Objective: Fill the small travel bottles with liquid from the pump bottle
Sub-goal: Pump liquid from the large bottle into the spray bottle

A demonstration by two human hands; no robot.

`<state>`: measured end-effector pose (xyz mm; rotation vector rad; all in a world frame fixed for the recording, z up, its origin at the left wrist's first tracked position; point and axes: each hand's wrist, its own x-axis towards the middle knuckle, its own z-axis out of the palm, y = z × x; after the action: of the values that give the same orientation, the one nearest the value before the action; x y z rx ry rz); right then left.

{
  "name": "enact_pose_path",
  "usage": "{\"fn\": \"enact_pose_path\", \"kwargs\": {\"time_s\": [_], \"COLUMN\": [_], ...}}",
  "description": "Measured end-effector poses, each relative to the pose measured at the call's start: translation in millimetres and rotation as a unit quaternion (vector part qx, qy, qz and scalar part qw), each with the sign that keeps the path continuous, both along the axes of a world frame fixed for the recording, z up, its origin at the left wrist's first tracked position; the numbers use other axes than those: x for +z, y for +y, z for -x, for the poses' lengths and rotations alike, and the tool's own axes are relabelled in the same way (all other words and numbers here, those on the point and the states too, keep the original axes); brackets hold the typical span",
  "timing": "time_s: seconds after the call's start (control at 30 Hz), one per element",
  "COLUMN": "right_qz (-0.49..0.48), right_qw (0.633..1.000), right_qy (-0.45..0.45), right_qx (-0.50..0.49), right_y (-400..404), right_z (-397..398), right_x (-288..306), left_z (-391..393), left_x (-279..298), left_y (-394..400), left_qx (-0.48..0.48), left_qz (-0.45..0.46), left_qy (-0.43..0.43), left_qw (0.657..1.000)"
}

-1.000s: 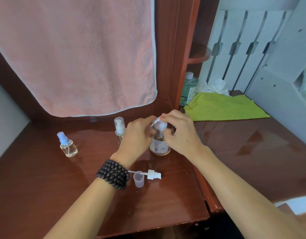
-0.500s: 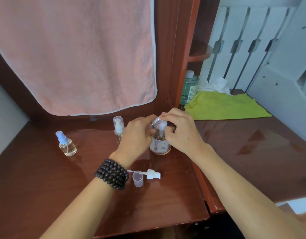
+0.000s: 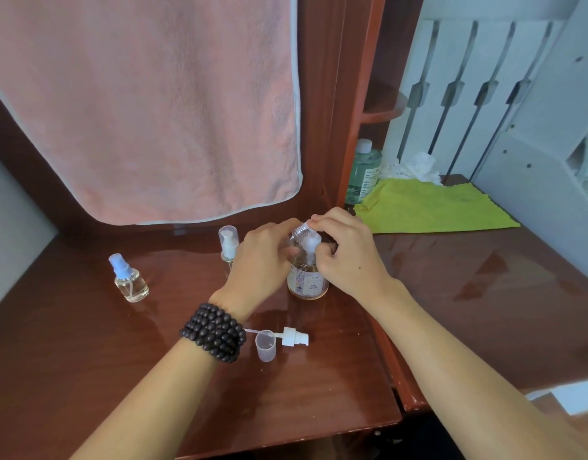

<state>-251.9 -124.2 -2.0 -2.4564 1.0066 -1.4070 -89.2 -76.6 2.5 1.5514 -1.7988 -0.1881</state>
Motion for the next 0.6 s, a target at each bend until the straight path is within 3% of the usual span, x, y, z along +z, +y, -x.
{"fn": "enact_pose_path", "kwargs": {"time_s": [0.6], "right_qz": [0.009], "right_qw": [1.0], "right_qy": [-0.017], "right_qx": [-0.017], "right_y": [-0.4], "right_z": [-3.0], "right_x": [-0.4], "left_z": [1.1], "left_x": [0.0], "left_y": [1.1], "left_qx": [-0.003], "left_qz": [-0.006], "left_qy": [0.004], "left_qw": [1.0]}}
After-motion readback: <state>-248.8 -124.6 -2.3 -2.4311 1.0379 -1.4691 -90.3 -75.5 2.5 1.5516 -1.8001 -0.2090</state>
